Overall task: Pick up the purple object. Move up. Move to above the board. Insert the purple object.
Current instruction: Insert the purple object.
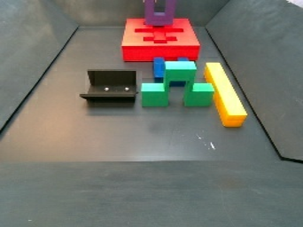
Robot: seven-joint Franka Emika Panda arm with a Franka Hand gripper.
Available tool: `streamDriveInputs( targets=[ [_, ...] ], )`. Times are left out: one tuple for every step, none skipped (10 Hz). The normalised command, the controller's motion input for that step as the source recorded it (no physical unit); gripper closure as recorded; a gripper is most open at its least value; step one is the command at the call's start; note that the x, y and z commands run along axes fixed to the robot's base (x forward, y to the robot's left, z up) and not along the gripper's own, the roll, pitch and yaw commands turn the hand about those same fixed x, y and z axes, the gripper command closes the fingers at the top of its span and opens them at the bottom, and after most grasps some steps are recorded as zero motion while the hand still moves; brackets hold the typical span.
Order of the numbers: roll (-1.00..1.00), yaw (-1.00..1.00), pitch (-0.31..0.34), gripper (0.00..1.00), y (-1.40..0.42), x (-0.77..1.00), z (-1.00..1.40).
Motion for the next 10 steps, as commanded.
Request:
streamDriveInputs(
  targets=[
    [0.11, 0.12, -0.039, 1.0, -0.25, 0.33, -0.48],
    [0.09, 0.13, -0.05, 1.0, -0.15, 0.3, -0.55],
    [0.04, 0.18, -0.09, 1.0, -0.02, 0.38, -0.71],
    [0.0, 0.14, -0.084, 1.0, 0.0, 0.61, -0.9],
    [-0.03, 0.11, -0.023, 1.0, 0.13, 0.72, -1.0],
    [-0.12, 0.07, -0.034, 1.0, 0.21, 0.68, -0.91],
    [-0.13, 0.06, -0.054, 1.0, 0.21, 0.63, -0.89],
    [-0.11, 0.04, -0.077, 1.0, 0.15, 0.55, -0.91],
    [-0.09, 0.0, -0.126, 1.0, 0.05, 0.42, -0.62],
    [0.0, 0.0, 0.0, 1.0, 0.0, 0.0, 0.0]
  ],
)
